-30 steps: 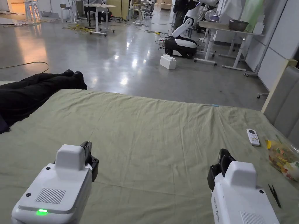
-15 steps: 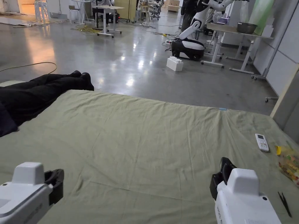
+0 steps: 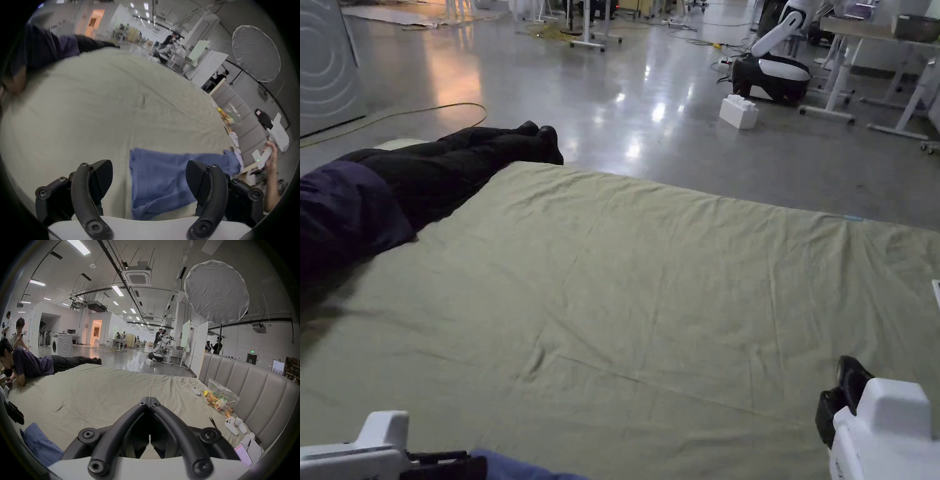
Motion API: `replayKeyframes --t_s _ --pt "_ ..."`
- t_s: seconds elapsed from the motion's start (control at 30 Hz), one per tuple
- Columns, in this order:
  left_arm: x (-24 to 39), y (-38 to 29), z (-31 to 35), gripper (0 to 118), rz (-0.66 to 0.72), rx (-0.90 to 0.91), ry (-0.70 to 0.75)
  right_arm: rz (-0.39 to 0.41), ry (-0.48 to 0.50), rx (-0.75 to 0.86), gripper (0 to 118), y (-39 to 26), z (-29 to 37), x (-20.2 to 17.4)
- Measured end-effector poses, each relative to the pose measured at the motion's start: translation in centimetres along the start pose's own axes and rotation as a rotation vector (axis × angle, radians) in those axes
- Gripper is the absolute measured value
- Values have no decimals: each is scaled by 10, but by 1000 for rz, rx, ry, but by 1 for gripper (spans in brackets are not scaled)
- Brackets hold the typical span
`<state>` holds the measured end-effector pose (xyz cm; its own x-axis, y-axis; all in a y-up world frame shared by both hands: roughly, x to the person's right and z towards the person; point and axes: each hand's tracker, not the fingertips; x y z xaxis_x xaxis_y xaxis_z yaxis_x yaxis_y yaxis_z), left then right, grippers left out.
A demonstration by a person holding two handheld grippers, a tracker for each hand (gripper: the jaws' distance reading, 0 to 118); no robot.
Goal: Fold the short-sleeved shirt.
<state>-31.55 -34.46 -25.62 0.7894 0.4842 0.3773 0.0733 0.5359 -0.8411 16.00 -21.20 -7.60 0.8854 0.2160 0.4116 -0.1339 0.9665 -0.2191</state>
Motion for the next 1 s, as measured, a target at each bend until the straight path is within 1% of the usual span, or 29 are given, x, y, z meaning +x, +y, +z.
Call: replayKeyframes --t_s 0.07,0.17,0.23,0.3,0.33,0.37,0.4,0.43,0.47,0.5,0.53,0.57,0.6,0.63,0.67,0.77,0.83,0.93,1.0 --pt "-7 -8 -13 94 80 -68 -85 3 2 -12 1 -2 0 0" --pt "-23 -15 -27 95 149 -120 -152 9 -2 -28 1 -7 0 1" --pt "-31 -16 -22 94 184 -40 -284 7 -8 -40 1 -8 -1 3" --pt "-41 -11 -25 93 336 -88 -367 -1 -13 -53 1 -9 -1 6" --pt "-44 -12 -31 93 408 -142 -429 -4 -15 -55 1 -10 -1 7" --pt "-44 -17 -37 93 438 -175 -477 -10 -16 -60 1 -10 -1 8" --pt "-40 -21 -41 91 423 -183 -491 -22 -17 -68 1 -11 -1 9" --pt "-36 -23 -44 84 393 -179 -482 -41 -21 -83 1 -12 -1 9" --pt "-32 -24 -46 76 379 -172 -472 -32 -21 -77 1 -12 0 9" --pt "-28 -26 -50 63 378 -178 -468 -36 -20 -81 1 -13 0 9" --pt "-25 -30 -56 40 391 -201 -444 -36 -20 -81 1 -13 0 9" --pt "-44 -31 -69 23 415 -214 -404 -33 -19 -81 1 -14 1 9" --pt "-53 -33 -76 21 419 -213 -395 -32 -16 -81 1 -14 1 9" --pt "-54 -35 -75 21 425 -197 -407 -40 -11 -88 1 -15 0 9" --pt "-51 -33 -73 21 429 -166 -444 -41 -11 -92 1 -15 1 9" --pt "-45 -30 -73 11 358 -173 -360 -41 -14 -94 1 -16 1 11" --pt "-43 -29 -71 10 356 -172 -352 -45 -12 -98 1 -17 1 12" --pt "-43 -22 -64 10 302 -158 -311 -45 -15 -100 1 -17 1 14" --pt "-36 -19 -56 10 303 -158 -310 -46 -14 -101 1 -18 2 16"
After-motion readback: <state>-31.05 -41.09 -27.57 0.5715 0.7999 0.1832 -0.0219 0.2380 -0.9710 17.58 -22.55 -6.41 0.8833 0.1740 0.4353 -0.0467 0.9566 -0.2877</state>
